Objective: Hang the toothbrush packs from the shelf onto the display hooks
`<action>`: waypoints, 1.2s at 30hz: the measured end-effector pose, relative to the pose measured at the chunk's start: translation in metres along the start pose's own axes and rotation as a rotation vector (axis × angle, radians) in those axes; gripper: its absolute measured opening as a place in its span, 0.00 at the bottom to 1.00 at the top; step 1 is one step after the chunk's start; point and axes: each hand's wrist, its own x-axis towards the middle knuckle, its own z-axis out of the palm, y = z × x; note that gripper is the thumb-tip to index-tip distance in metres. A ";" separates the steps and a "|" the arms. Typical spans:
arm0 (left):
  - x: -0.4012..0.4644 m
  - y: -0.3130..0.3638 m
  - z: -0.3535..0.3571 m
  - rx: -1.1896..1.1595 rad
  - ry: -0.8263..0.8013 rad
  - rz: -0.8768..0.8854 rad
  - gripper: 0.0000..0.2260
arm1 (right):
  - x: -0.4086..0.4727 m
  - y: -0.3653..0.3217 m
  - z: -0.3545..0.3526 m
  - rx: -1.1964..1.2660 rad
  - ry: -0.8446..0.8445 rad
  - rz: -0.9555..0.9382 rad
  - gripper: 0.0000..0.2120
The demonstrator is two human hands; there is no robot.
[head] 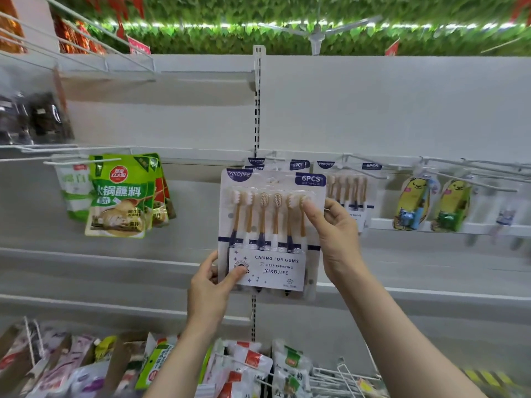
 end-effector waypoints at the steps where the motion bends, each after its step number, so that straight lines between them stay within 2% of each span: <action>1: 0.001 0.001 0.001 -0.004 -0.003 0.009 0.26 | 0.002 0.001 0.000 0.003 0.000 -0.002 0.13; 10: 0.015 0.001 0.007 -0.025 -0.015 0.045 0.19 | 0.023 0.012 -0.003 0.012 0.025 -0.011 0.13; 14: 0.026 -0.011 0.013 -0.021 -0.022 0.037 0.22 | 0.034 0.023 -0.006 -0.027 0.026 0.010 0.13; 19: 0.052 -0.013 0.029 -0.002 -0.050 0.005 0.14 | 0.061 0.028 -0.008 -0.072 0.013 0.073 0.15; 26: 0.095 -0.027 0.045 0.015 -0.036 -0.031 0.12 | 0.104 0.046 -0.007 -0.136 -0.025 0.112 0.17; 36: 0.150 -0.038 0.057 0.092 -0.014 -0.030 0.14 | 0.145 0.074 -0.008 -0.171 0.020 0.111 0.13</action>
